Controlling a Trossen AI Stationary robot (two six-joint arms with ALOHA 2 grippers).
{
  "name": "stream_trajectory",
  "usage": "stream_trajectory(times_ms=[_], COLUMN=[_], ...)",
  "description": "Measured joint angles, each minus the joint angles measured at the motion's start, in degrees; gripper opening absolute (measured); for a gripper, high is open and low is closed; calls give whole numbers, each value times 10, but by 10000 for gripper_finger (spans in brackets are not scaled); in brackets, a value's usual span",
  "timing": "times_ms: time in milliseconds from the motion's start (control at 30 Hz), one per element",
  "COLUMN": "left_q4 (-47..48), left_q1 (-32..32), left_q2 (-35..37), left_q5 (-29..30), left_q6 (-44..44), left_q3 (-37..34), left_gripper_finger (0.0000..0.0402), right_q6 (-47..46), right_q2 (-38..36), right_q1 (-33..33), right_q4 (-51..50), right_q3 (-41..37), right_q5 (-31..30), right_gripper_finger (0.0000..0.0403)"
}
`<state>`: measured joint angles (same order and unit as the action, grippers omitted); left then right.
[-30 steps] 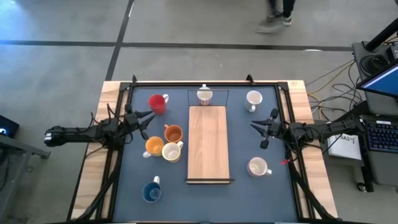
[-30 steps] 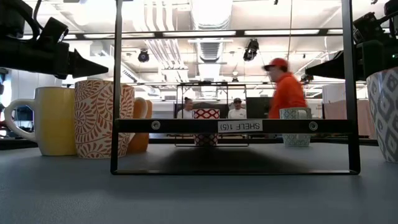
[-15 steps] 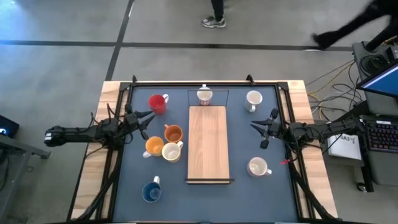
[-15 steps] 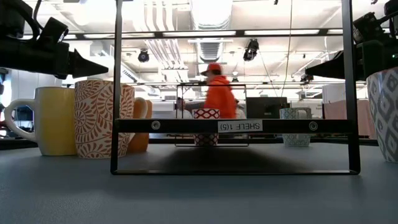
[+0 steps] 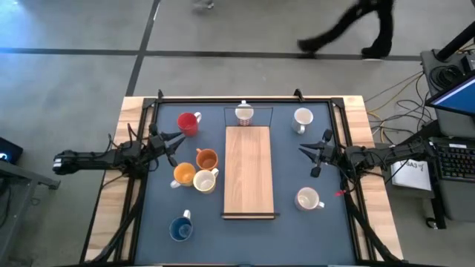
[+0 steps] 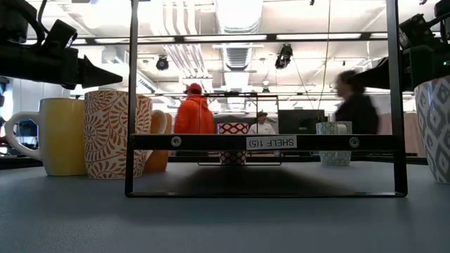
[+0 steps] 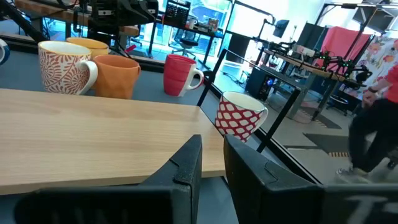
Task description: Place coffee mugs
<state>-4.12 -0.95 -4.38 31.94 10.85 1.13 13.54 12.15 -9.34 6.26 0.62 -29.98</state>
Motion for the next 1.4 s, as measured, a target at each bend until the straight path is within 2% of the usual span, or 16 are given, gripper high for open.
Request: stream_trajectory(times_ms=[1033, 1100, 1233, 1300, 1400], left_q4=[0, 0, 0, 0, -2], left_q1=[0, 0, 0, 0, 0], left_q2=[0, 0, 0, 0, 0], left_q5=[0, 0, 0, 0, 0], left_q6=[0, 0, 0, 0, 4], left_q3=[0, 0, 0, 0, 0], left_gripper_finger=[83, 83, 83, 83, 83], right_q6=[-5, -68, -268, -310, -320], right_q2=[0, 0, 0, 0, 0], right_q1=[0, 0, 0, 0, 0], right_q4=[0, 0, 17, 31, 48], right_q3=[0, 0, 0, 0, 0], right_q5=[0, 3, 4, 4, 5], right_gripper_finger=[59, 59, 59, 59, 59])
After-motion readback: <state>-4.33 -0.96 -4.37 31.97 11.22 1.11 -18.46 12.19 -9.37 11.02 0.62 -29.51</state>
